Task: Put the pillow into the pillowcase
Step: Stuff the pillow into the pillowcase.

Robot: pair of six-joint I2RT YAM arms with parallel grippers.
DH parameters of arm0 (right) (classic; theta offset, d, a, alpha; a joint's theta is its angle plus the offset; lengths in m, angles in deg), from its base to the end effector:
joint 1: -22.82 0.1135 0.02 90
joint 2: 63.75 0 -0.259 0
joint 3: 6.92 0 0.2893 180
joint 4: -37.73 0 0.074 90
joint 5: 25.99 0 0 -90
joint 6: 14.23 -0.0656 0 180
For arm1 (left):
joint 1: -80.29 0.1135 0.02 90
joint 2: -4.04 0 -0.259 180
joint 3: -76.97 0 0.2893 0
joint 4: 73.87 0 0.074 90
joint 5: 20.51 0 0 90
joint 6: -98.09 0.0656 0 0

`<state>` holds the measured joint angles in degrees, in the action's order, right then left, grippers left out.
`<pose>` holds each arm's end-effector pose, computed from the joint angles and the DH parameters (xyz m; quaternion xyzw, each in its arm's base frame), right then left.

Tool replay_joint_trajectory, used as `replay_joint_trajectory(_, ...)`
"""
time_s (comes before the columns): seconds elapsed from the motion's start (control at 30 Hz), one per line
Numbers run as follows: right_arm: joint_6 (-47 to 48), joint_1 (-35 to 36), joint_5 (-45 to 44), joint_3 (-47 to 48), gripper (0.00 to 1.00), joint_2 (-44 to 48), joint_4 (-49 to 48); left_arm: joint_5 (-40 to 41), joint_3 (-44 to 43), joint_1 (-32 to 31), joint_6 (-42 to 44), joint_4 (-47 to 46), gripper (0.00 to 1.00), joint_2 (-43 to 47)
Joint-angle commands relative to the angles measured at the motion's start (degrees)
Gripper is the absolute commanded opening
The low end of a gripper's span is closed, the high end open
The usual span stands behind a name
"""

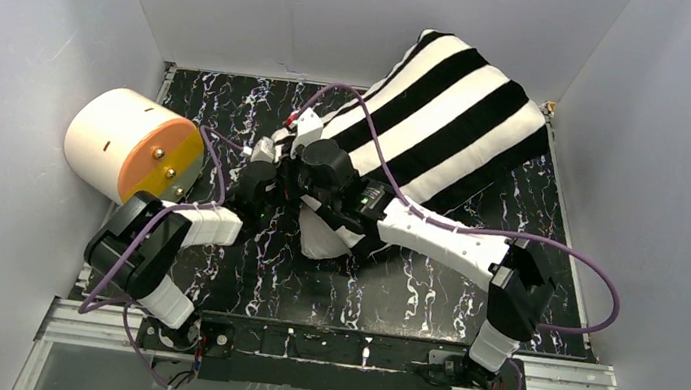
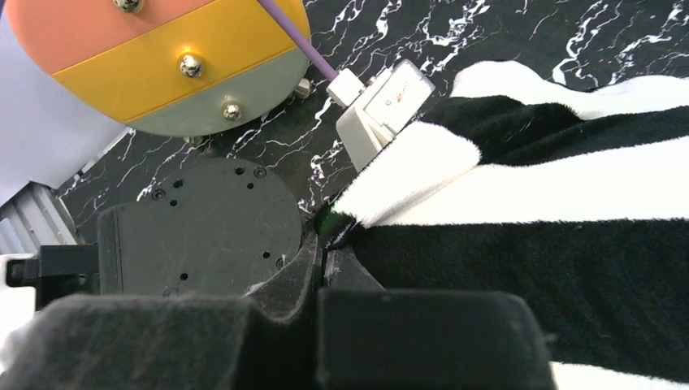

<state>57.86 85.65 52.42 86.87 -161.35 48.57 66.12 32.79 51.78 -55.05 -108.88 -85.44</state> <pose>0.2294 0.4181 0.3160 -0.2438 0.7513 0.3330 0.5150 0.3131 -0.1744 0.1419 -0.2104 0.7382 -0.4752 0.4302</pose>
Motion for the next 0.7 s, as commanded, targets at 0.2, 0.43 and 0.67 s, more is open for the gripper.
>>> replay_joint_trajectory(0.2, 2.48, -1.49, 12.86, 3.14, 0.06, 5.5, -0.16, 11.19, 0.6, -0.59, 2.62, 13.84, 0.0, 25.44)
replay_joint_trajectory(0.43, 5.46, -1.45, 20.88, 16.46, 0.17, -5.54, 9.97, 15.93, 3.1, -1.06, 5.58, 27.23, 0.25, 34.11)
replay_joint_trajectory(0.67, 3.8, -9.45, 9.31, -0.91, 0.67, 11.54, 10.85, 19.71, -0.03, -1.26, 14.41, 42.56, 0.51, 46.6)
